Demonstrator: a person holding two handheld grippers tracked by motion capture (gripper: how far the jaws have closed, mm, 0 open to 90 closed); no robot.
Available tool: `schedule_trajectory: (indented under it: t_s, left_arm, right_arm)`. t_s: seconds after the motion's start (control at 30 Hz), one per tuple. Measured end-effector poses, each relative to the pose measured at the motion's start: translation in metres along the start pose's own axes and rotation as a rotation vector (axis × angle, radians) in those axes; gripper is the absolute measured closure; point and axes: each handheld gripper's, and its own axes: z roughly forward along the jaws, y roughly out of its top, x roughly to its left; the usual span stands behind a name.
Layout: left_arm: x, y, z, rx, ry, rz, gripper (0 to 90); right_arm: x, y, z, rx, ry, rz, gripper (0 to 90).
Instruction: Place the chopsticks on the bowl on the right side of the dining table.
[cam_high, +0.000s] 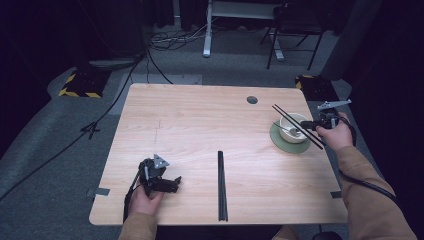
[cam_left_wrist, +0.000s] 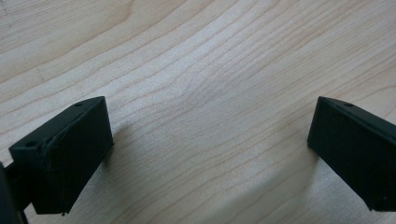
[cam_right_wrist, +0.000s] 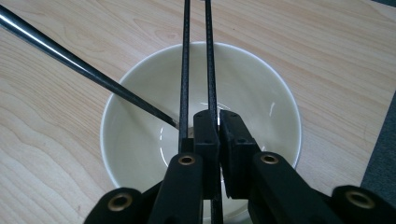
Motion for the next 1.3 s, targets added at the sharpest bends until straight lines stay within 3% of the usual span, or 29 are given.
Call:
schedule_trajectory:
  t_s: [0.13,0.3,0.4,0.67,0.83,0.93,1.0,1.3]
  left_arm:
    - [0.0,0.0,0.0,0.001,-0.002,-0.001,0.3]
    - [0.0,0.0,0.0,-0.002,0.0,-0.002,0.3]
    - [0.0,0.0,0.0,-0.002,0.001,0.0,0.3]
    - [0.0,0.0,0.0,0.0,0.0,0.0,0.3]
    - [0.0,0.0,0.0,-0.002,0.001,0.0,0.3]
    - [0.0,0.0,0.0,-0.002,-0.001,-0.002,0.3]
    - [0.0,0.0,0.0,0.001,-0.001,0.0,0.3]
    - [0.0,0.001,0.0,0.005,-0.003,0.0,0.2]
  right_arm:
    - [-0.001,0.0,0.0,-0.007,-0.01,0.001,77.0]
    - [0.004,0.004,-0.003,-0.058,-0.015,0.02,63.8]
    - [0.013,0.009,0.003,-0.048,-0.019,-0.01,57.5]
    - [0.02,0.009,0.019,0.015,-0.05,-0.048,64.6]
    - [0.024,0.01,0.024,0.036,-0.035,-0.101,77.5]
    - [0.027,0.011,0.025,0.034,-0.024,-0.113,73.3]
    - [0.029,0.01,0.02,0.012,-0.043,-0.096,62.4]
    - [0.033,-0.001,-0.006,-0.038,-0.094,-0.079,51.6]
